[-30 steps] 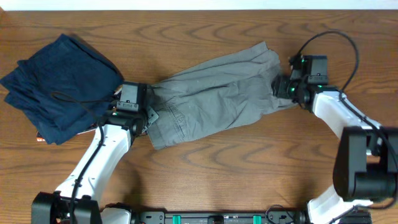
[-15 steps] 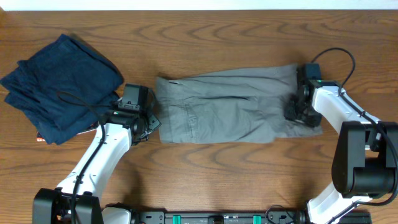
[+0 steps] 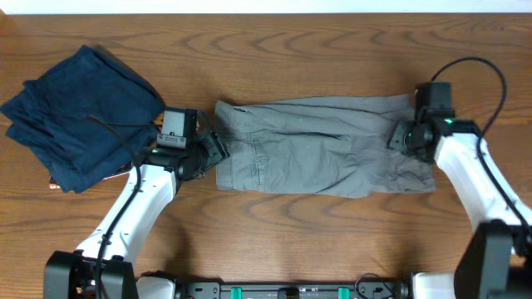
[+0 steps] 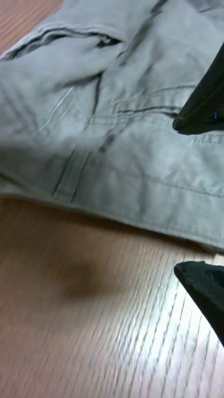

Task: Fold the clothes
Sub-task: 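Grasp both short ends of the flattened shorts with both grippers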

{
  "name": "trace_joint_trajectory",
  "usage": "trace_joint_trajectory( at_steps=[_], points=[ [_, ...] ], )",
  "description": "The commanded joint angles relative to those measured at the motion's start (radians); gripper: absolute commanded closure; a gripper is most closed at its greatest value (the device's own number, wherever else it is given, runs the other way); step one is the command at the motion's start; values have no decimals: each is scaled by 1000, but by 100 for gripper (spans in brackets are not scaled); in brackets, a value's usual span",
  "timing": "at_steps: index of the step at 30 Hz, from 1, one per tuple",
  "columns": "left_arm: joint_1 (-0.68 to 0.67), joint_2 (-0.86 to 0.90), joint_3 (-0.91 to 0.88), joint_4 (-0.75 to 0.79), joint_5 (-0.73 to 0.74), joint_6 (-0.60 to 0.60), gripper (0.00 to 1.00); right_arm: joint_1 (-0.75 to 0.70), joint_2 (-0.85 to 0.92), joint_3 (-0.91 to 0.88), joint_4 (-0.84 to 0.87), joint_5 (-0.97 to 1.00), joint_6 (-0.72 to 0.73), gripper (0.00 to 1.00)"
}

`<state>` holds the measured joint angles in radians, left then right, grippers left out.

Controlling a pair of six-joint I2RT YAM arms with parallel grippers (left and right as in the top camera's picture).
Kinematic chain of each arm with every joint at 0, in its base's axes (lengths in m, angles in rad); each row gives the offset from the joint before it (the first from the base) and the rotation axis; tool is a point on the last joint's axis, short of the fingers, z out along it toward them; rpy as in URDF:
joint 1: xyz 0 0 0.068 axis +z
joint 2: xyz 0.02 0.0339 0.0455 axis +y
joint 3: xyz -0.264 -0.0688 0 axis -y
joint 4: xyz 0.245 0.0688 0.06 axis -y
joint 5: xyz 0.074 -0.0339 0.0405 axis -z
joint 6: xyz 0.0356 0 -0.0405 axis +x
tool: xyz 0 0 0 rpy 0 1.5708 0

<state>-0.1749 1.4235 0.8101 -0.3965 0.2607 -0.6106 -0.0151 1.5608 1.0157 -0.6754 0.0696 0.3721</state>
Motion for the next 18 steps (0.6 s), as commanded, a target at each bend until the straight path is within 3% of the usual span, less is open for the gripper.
trace_joint_trajectory(
  at_steps=[1,9,14,18],
  points=[
    [-25,19,-6,-1,45,39,33,-3,11,2,-2,-79,-112,48],
    [-148,124,-6,53,34,38,33,-3,170,2,46,-127,-145,52],
    [-176,217,-6,93,34,38,33,-3,251,2,233,-127,-145,52],
    [-176,272,-6,92,34,38,34,-3,293,2,436,-127,-139,44]
  ],
)
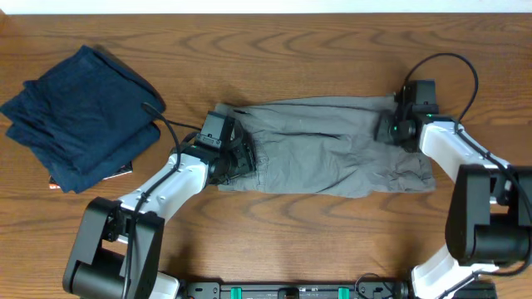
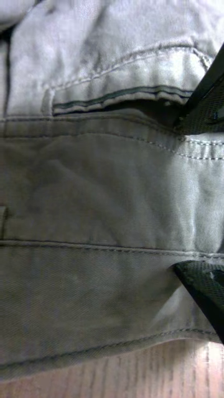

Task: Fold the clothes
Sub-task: 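Grasp both short ends of the flattened shorts with both grippers, then fold the right end over toward the left gripper, halving the shorts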

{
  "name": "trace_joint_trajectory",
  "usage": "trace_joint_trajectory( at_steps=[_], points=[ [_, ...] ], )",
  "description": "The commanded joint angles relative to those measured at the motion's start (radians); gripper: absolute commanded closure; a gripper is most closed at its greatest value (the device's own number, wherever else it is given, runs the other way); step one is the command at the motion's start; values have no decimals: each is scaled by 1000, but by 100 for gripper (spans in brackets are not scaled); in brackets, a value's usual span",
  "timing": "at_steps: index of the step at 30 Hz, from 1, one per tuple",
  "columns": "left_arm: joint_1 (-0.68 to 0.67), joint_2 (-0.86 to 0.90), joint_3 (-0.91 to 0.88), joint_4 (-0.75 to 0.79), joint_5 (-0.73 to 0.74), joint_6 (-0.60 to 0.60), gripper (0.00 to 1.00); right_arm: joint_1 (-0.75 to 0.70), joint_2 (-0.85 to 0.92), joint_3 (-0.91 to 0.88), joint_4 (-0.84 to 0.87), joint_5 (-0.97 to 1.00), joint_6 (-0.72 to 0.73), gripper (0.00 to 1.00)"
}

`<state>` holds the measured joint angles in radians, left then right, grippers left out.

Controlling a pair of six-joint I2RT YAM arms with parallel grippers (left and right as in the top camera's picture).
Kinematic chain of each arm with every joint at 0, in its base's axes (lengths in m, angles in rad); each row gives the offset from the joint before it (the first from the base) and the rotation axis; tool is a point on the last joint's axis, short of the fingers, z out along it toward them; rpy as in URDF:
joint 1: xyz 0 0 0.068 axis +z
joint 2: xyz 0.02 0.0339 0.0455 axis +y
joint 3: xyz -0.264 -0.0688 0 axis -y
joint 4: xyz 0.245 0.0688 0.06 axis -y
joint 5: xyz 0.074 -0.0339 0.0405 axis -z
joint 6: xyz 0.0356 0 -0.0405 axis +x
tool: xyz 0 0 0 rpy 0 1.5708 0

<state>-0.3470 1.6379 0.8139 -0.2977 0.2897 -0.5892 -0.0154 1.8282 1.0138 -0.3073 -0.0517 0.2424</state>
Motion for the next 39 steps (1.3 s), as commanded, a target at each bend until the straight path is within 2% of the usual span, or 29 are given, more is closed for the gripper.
trace_joint_trajectory(
  at_steps=[1,4,6,10,16,21,29,36,39],
  points=[
    [-4,65,-10,-11,5,16,33,-3,27,3,119,-5,4,41],
    [-4,79,-10,-14,5,17,34,-5,13,7,281,-29,50,37],
    [-4,79,-10,-14,5,17,34,-5,-2,11,347,-54,49,39],
    [-1,76,-10,0,5,32,34,-6,-21,18,340,-50,47,40],
    [41,-25,-2,8,5,134,33,-7,-72,18,95,-37,-8,30],
    [130,-150,-2,16,5,137,9,-11,-209,18,-104,87,-9,25],
    [187,-78,-6,37,31,146,0,-10,-400,18,-349,77,-14,21],
    [187,76,-6,127,169,190,0,-10,-414,18,-496,76,-12,21],
    [187,137,-6,169,281,196,6,-10,-414,18,-510,57,-12,21]
  ],
)
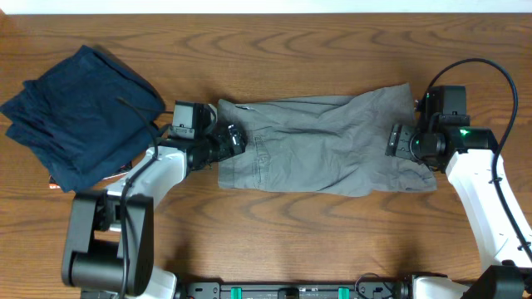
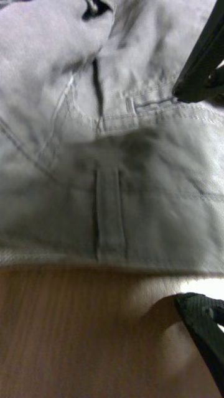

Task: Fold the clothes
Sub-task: 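Fold the right end over toward the left gripper, halving the shorts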

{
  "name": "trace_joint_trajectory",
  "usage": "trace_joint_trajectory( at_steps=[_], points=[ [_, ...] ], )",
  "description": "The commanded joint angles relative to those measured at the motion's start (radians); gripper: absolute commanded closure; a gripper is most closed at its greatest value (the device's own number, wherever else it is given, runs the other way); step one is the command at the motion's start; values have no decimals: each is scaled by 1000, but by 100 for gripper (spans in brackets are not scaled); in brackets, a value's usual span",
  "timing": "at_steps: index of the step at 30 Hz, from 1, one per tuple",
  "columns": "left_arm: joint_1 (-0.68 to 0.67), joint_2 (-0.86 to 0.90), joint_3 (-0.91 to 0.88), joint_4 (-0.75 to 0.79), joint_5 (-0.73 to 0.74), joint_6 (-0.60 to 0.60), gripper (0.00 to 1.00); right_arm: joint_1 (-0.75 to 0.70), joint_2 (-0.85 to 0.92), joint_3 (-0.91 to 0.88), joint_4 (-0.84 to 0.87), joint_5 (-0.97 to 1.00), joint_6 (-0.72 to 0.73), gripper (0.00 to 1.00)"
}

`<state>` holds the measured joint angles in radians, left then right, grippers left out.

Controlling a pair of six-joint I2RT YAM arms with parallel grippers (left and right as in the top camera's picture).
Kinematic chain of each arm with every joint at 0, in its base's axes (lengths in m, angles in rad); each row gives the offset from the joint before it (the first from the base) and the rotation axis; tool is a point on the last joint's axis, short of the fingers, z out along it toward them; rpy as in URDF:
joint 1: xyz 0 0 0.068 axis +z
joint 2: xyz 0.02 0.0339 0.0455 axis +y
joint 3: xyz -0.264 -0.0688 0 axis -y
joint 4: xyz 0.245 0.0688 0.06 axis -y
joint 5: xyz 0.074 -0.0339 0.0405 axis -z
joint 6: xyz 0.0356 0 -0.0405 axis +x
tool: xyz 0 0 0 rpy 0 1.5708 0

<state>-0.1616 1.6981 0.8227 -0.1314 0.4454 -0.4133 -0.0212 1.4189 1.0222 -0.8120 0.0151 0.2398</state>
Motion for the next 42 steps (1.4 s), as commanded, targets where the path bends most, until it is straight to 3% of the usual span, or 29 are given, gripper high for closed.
trace_joint_trajectory(
  at_steps=[1,4,5,6,8,11,15,17,23,33,38,42],
  points=[
    [1,91,-15,8,153,21,12,-4,-5,9,-5,-21,-9,21],
    [0,117,-15,10,214,22,36,-3,-5,9,-4,-75,-12,22],
    [-1,118,-15,7,222,30,51,-3,-5,9,-3,-103,-22,23],
    [-1,118,-15,5,221,32,74,1,-3,9,-1,-131,-39,23],
    [0,116,-15,-2,222,31,94,13,0,9,2,-188,-72,27],
    [4,92,-10,-43,221,32,94,46,14,9,4,-286,-123,41],
    [10,10,27,-176,221,32,94,110,56,8,4,-347,-126,75],
    [11,-58,62,-271,221,32,94,157,91,8,13,-383,-125,80],
    [14,-249,189,-461,170,32,94,339,226,8,65,-390,-91,83],
    [14,-423,270,-511,168,5,94,639,492,8,400,-432,83,83],
    [14,-431,270,-513,175,-7,94,748,547,8,583,-428,105,70],
    [14,-432,270,-517,174,-7,94,724,491,24,542,-321,104,62]
  ],
)
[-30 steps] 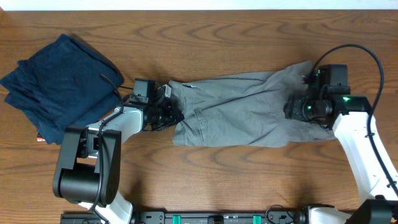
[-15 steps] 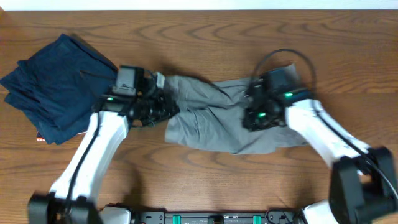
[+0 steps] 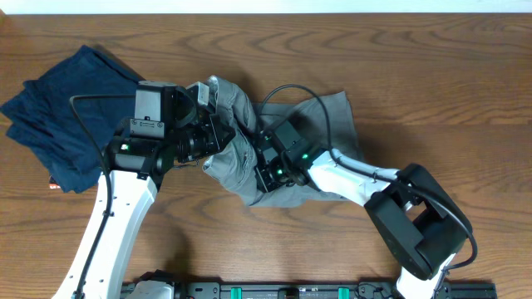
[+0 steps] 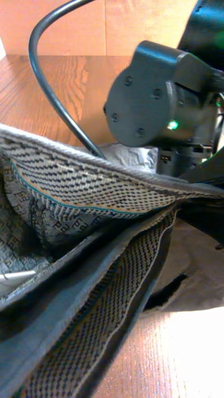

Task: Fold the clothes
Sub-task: 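Fold the right end over toward the left gripper, halving the shorts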

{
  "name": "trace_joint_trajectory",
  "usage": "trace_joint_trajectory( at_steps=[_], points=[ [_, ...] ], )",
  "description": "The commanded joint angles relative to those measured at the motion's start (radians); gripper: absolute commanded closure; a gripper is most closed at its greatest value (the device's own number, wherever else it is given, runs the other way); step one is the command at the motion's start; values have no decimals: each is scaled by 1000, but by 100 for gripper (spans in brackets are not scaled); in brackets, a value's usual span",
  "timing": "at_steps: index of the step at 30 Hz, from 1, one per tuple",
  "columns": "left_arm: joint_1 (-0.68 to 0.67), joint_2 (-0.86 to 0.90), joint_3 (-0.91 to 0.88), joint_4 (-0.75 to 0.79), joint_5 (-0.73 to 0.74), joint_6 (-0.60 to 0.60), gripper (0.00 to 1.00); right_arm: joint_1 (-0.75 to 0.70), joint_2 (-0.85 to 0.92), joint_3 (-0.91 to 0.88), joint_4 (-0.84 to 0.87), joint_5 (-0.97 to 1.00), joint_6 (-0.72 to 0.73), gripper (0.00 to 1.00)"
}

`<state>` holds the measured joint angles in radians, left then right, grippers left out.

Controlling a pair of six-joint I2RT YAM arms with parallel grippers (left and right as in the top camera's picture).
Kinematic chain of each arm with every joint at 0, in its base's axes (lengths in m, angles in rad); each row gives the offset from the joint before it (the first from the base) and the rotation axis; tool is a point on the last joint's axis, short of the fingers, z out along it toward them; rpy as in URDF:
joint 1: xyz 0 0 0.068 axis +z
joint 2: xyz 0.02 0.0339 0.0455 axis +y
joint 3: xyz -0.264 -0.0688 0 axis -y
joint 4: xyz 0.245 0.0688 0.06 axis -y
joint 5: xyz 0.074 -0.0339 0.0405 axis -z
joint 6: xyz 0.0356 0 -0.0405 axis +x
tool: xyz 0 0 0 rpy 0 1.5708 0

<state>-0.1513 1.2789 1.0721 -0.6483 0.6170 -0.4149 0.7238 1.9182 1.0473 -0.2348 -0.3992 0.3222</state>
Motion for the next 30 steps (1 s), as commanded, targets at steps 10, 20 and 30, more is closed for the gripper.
trace_joint_trajectory(
  at_steps=[10,20,30],
  points=[
    [4,-12,20,-6,-20,-5,94,-376,-331,15,-372,241,-83,51],
    [4,-11,20,-5,-27,-6,93,-607,-274,-90,-515,344,-171,54],
    [-62,-11,20,88,-26,-114,90,-518,-240,-272,-328,168,-122,56]
  ],
)
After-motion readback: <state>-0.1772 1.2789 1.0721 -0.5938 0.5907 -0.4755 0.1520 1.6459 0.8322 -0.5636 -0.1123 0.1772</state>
